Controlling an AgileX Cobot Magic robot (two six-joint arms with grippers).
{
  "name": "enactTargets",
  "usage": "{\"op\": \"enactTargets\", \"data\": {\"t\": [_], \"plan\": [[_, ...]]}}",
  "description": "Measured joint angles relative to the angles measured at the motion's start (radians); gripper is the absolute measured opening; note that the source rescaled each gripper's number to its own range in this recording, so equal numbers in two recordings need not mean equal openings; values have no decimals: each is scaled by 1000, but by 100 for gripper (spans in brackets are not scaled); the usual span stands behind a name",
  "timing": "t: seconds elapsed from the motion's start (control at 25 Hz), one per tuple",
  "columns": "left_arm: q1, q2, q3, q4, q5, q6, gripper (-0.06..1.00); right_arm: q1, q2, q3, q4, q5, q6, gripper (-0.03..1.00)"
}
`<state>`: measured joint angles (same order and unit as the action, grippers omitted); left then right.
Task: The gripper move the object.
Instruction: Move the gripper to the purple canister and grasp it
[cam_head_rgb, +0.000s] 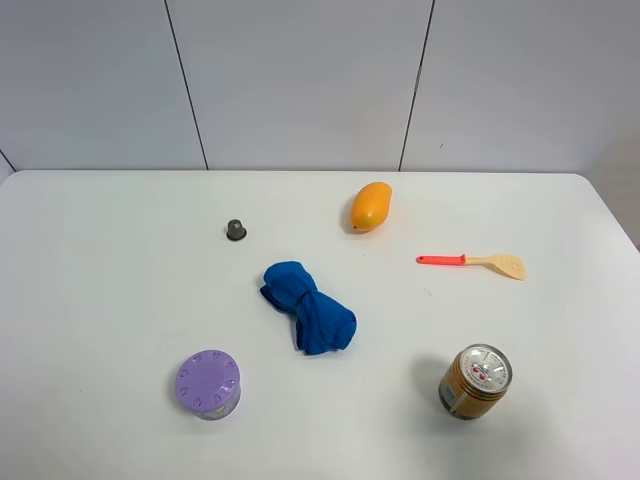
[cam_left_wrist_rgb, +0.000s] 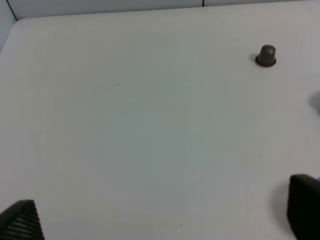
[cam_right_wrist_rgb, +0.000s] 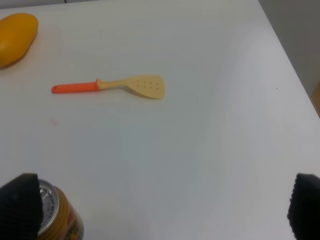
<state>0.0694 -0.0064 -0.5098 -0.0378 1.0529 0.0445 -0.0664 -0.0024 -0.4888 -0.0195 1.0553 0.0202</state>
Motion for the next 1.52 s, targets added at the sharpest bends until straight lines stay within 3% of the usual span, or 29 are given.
{"op": "enactTargets", "data": {"t": [1.12,1.52], "plan": [[0,1,0,0,0,0,100,0,0,0,0,0,0,100],[0,286,-66,-89,-4,34,100,0,0,0,0,0,0,100]]}}
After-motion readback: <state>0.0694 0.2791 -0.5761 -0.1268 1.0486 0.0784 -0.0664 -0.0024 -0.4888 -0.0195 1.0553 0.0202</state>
